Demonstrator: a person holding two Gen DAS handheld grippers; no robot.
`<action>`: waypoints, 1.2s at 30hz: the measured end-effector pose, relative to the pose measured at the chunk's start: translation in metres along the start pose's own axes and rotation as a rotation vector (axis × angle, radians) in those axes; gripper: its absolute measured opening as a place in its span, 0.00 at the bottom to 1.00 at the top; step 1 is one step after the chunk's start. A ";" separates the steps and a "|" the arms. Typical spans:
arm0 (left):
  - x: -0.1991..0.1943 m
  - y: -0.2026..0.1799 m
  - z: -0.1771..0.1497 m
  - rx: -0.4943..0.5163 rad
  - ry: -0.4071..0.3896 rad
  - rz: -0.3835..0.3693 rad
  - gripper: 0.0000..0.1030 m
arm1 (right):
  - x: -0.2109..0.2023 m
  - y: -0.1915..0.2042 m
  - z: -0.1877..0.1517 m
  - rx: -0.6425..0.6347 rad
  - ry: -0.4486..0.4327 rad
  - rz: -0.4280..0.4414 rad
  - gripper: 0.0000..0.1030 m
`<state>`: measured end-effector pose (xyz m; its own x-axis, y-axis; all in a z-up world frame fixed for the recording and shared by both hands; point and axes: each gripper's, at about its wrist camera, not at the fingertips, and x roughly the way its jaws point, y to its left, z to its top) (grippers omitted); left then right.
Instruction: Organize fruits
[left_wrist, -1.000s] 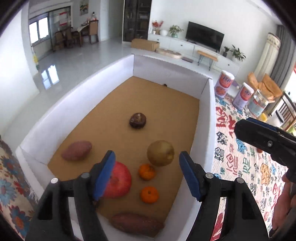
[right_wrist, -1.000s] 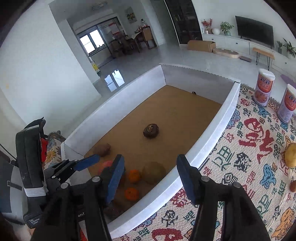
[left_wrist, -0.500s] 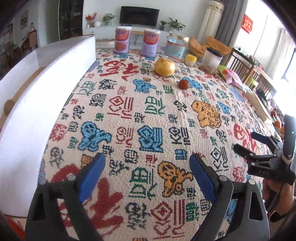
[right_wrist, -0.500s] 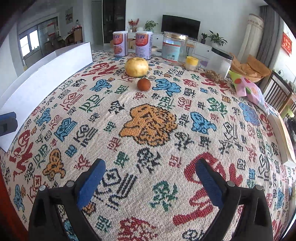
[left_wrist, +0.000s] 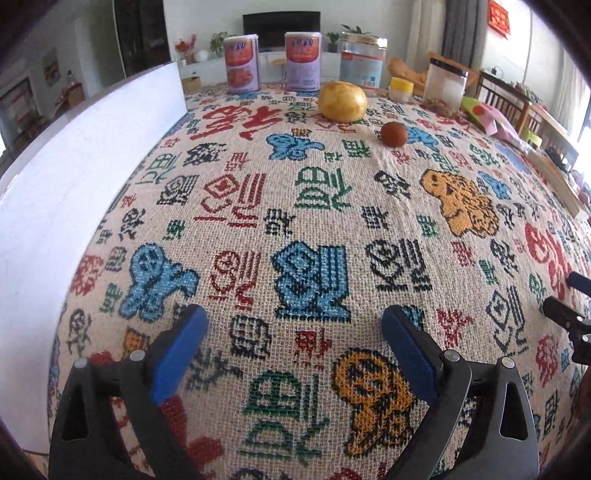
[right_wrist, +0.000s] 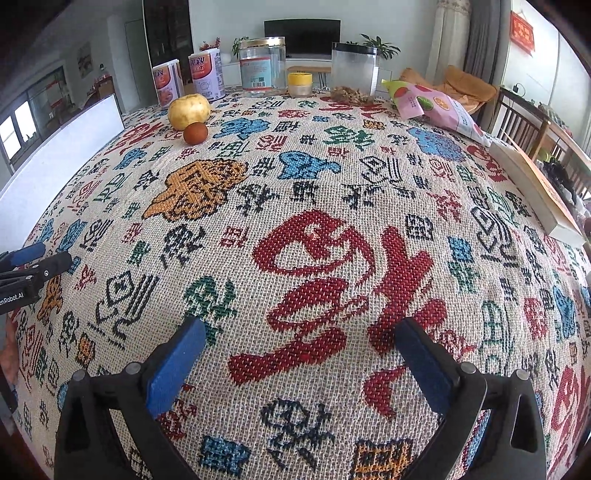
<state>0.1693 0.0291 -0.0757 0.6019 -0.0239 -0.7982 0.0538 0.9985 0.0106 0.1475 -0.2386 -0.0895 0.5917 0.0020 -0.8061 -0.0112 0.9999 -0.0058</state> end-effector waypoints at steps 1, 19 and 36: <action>0.001 0.000 0.000 0.000 0.001 0.003 0.96 | 0.000 0.000 0.000 0.000 0.000 0.000 1.00; 0.002 -0.001 0.001 0.002 0.002 0.007 0.97 | -0.001 -0.001 0.000 0.000 -0.001 0.001 1.00; 0.002 -0.001 0.001 0.002 0.002 0.007 0.97 | -0.001 -0.002 0.000 0.000 -0.001 0.002 1.00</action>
<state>0.1713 0.0278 -0.0771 0.6007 -0.0170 -0.7993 0.0515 0.9985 0.0175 0.1471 -0.2403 -0.0889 0.5929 0.0041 -0.8053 -0.0124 0.9999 -0.0040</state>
